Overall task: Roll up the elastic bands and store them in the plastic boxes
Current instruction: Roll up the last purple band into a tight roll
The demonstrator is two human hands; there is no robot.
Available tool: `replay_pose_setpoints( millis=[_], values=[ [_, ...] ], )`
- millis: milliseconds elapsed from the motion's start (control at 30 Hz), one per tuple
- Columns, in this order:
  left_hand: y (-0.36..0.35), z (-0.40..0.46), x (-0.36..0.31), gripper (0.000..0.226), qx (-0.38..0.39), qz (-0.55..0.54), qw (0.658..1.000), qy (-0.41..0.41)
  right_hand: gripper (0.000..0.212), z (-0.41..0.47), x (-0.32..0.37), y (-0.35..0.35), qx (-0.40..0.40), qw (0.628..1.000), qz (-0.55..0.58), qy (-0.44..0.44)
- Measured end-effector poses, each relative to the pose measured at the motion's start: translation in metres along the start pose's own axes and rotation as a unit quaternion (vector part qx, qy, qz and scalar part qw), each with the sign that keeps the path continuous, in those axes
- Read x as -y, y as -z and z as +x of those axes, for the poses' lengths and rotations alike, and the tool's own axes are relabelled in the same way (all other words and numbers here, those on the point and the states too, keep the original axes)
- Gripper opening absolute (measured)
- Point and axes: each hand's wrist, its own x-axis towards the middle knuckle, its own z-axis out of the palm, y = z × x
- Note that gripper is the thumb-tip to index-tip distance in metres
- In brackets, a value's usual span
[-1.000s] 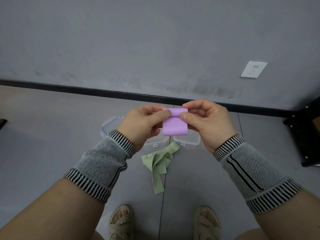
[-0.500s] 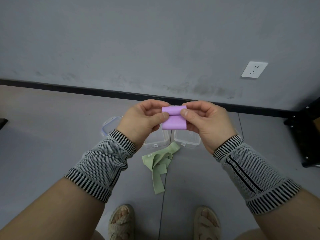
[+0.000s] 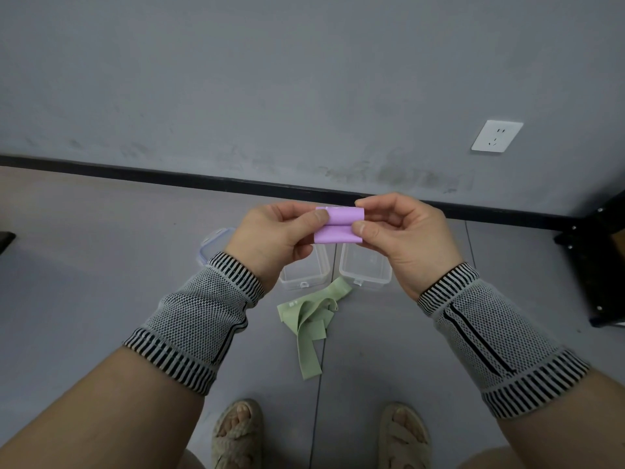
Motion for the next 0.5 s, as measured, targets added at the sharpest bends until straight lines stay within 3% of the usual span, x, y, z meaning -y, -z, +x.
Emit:
replay_pose_setpoints(
  millis=[333, 500],
  values=[
    [-0.0022, -0.0027, -0.0032, 0.007, 0.002, 0.011, 0.999, -0.046, 0.007, -0.0021, -0.0001, -0.0070, -0.002, 0.996, 0.038, -0.080],
    [-0.0015, -0.0033, -0.0019, 0.007, -0.009, 0.032, 0.998, -0.059, 0.011, -0.0028, -0.0016, -0.0092, 0.004, 0.997, -0.008, -0.079]
  ],
)
